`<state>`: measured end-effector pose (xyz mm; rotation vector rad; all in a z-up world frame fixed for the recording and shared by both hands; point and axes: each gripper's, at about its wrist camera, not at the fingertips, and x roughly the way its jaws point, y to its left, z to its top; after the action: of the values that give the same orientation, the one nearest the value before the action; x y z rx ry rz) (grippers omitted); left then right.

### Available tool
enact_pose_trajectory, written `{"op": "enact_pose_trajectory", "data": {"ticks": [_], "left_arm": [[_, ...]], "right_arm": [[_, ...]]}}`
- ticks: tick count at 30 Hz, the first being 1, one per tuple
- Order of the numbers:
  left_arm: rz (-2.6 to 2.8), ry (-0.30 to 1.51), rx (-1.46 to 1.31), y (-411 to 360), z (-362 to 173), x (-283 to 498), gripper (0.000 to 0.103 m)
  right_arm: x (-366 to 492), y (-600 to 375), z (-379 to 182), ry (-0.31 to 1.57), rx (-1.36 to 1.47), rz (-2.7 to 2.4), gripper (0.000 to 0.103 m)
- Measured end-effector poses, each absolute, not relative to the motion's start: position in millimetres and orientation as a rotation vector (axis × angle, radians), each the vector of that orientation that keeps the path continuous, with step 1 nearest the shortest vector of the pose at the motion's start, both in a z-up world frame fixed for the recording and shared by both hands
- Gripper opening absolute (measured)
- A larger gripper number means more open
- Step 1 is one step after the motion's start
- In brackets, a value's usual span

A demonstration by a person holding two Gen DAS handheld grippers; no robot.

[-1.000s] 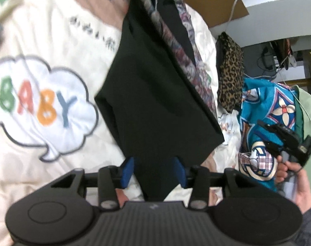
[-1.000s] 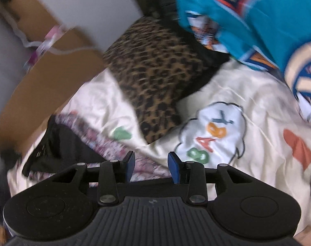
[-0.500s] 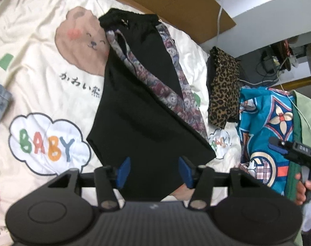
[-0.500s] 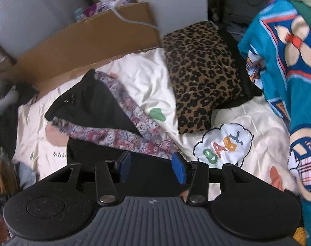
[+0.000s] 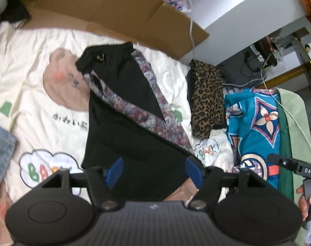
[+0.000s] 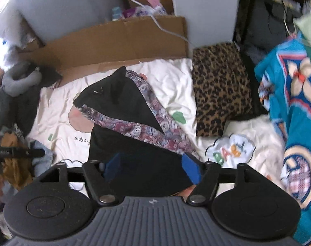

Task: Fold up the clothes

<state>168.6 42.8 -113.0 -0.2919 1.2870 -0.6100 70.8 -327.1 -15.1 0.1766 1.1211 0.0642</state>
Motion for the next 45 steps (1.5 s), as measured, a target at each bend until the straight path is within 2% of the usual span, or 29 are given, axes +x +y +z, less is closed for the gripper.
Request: {"op": "enact_pose_trajectory", "data": {"ticks": [5,8,10,12,17,22,26,27,31,32,33,35,45], "left_arm": [[-0.54,1.273,-0.305,55,-103,181,0.073],[-0.485,1.251,-0.273,57,-100,192,0.073],[-0.454,1.243,-0.282,59,-103,200,0.073],[-0.401,1.226,-0.293,61,-107,208,0.069],[-0.308,1.13,-0.226,56,-117,226,0.069],[-0.301,1.137,-0.196,44,-148,249,0.068],[-0.293,1.163,-0.221,39,-179,266,0.066],[-0.274,1.176,-0.232,39,-186,269,0.063],[-0.265,1.171,-0.287,42,-207,280,0.062],[-0.268,1.164,-0.297,43,-213,283,0.063],[-0.272,1.163,-0.306,43,-219,286,0.063],[-0.269,1.181,-0.322,43,-233,294,0.063],[-0.252,1.272,-0.349,26,-294,320,0.062]], "right_arm": [[85,-302,-18,1.074,0.157,0.178,0.078],[91,-300,-33,1.075,0.262,0.195,0.078],[95,-292,-42,1.055,0.238,0.259,0.078],[98,-285,-53,1.026,0.177,0.283,0.078],[101,-284,-95,0.997,0.152,0.315,0.078],[97,-289,-134,0.947,0.081,0.32,0.078],[90,-282,-157,0.852,-0.088,0.353,0.078],[89,-284,-165,0.834,-0.089,0.362,0.077],[89,-292,-192,0.783,-0.067,0.348,0.076],[88,-294,-200,0.777,-0.065,0.343,0.072],[87,-296,-207,0.773,-0.064,0.34,0.065],[81,-296,-221,0.782,-0.1,0.365,0.062],[88,-312,-275,0.859,-0.142,0.314,0.062]]}}
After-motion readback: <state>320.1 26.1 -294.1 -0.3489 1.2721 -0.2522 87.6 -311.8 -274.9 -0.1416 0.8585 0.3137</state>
